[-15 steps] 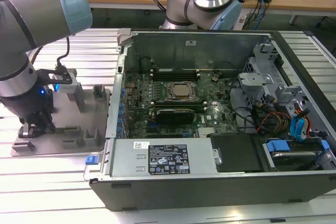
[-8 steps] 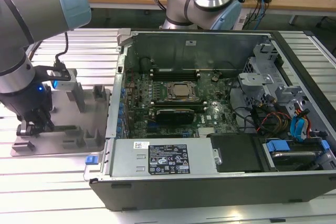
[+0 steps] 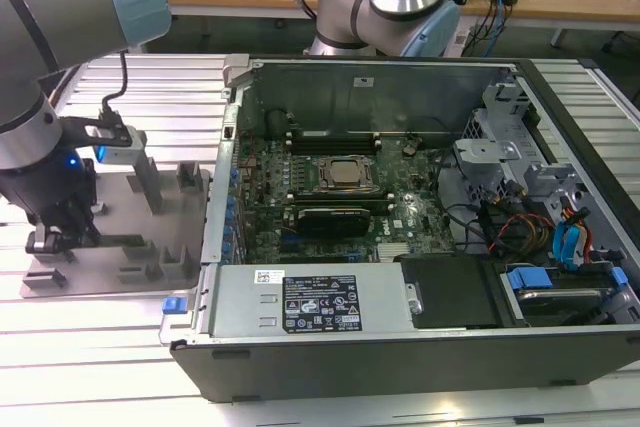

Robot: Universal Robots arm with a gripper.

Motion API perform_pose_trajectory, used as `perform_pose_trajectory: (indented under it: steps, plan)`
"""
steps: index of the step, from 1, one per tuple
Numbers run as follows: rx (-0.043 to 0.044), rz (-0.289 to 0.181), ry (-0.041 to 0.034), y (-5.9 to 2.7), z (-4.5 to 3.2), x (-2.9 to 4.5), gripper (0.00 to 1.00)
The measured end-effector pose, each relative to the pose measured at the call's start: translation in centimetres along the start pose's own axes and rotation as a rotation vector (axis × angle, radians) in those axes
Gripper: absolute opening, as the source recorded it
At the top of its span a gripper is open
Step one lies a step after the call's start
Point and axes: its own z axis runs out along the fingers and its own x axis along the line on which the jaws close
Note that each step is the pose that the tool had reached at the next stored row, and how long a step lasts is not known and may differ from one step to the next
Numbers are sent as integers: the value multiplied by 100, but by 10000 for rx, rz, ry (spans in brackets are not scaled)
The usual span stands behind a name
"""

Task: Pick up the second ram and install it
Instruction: 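Pick up the second ram and move it above second insertion slot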

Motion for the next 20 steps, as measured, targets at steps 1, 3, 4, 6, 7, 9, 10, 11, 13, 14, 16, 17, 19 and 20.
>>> perform_pose_trajectory:
  steps: [1,3,4,6,7,9,10,11,13,14,16,17,19,20]
  plan:
    - [0,0,0,1,-13,-1,11]
    - [1,0,0,1,-25,-1,11]
    - [0,0,1,1,-30,-1,11]
    - [0,0,0,2,-41,-2,11]
    - [1,0,0,2,-43,-2,11]
    - [-1,0,1,3,-63,-3,11]
    - [-1,0,1,4,-76,-4,11]
    - [0,0,1,5,-91,-4,11]
    - [0,0,0,6,-120,-6,11]
    - [0,0,0,6,-134,-6,11]
    - [0,0,0,8,-168,-8,11]
    - [1,0,0,9,-188,-9,11]
    - [0,0,1,10,-216,-11,11]
    - [0,0,-1,10,-226,-11,11]
